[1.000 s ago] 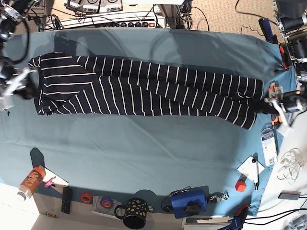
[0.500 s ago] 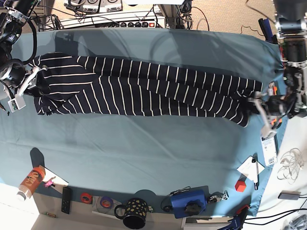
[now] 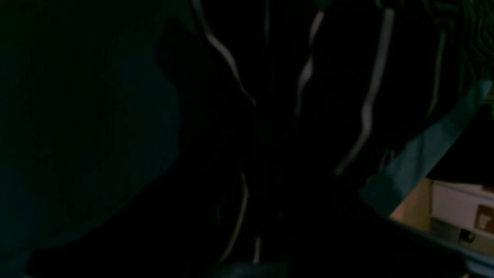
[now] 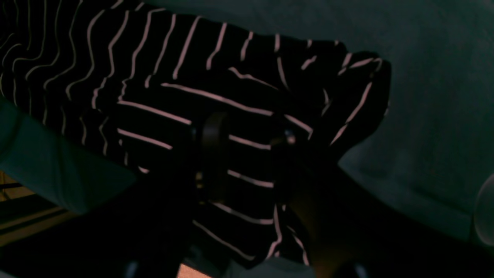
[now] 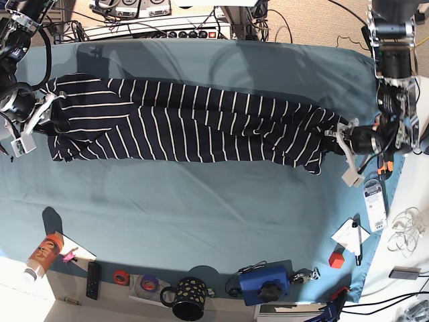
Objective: Layout the t-shirt on the table in an organized manner, then fold the t-shirt properly
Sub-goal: 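Grasp the shirt end near the left gripper with the left gripper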
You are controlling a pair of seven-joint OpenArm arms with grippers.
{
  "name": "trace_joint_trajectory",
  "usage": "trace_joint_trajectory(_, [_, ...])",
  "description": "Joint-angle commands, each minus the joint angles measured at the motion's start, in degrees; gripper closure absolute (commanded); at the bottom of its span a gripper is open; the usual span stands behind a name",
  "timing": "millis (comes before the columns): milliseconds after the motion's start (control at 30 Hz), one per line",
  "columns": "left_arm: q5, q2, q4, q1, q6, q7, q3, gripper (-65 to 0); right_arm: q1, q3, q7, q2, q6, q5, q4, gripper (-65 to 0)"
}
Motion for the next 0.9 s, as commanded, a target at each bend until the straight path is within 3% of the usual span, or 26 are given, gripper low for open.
trace_joint_trajectory(0, [7.1, -1.7, -0.4, -0.3, 1.0, 4.1, -0.1, 0.0, 0.5, 0.5, 1.2, 1.5, 0.1, 0.7, 0.7, -18.9])
trace_joint_trajectory(133, [7.9, -2.9, -0.4, -3.0, 2.3, 4.1, -3.3, 0.0, 0.5, 0.5, 1.2, 1.5, 0.1, 0.8, 0.7, -18.9])
trace_joint_trajectory(333, [7.3, -3.4, -0.4, -5.6, 2.3, 3.9, -13.9, 0.0, 0.5, 0.5, 1.2, 1.5, 0.1, 0.8, 0.7, -18.9])
trace_joint_trajectory(467, [2.8, -3.3, -0.4, -5.2, 1.7, 5.3, -19.4, 0.0, 0.5, 0.5, 1.2, 1.5, 0.1, 0.8, 0.7, -18.9])
trace_joint_trajectory(600, [-1.3, -3.1, 0.8, -3.3, -0.9, 7.9, -19.9, 0.0, 0.5, 0.5, 1.2, 1.4, 0.1, 0.8, 0.7, -18.9])
trace_joint_trajectory(733, [-1.5, -1.2, 8.9, 1.0, -1.2, 8.1, -19.6, 0.0, 0.5, 0.5, 1.2, 1.4, 0.1, 0.7, 0.7, -18.9])
trace_joint_trajectory(867, [5.1, 1.8, 25.1, 6.6, -0.7, 5.5, -19.6, 0.0, 0.5, 0.5, 1.4, 1.4, 0.1, -0.6, 0.7, -18.9])
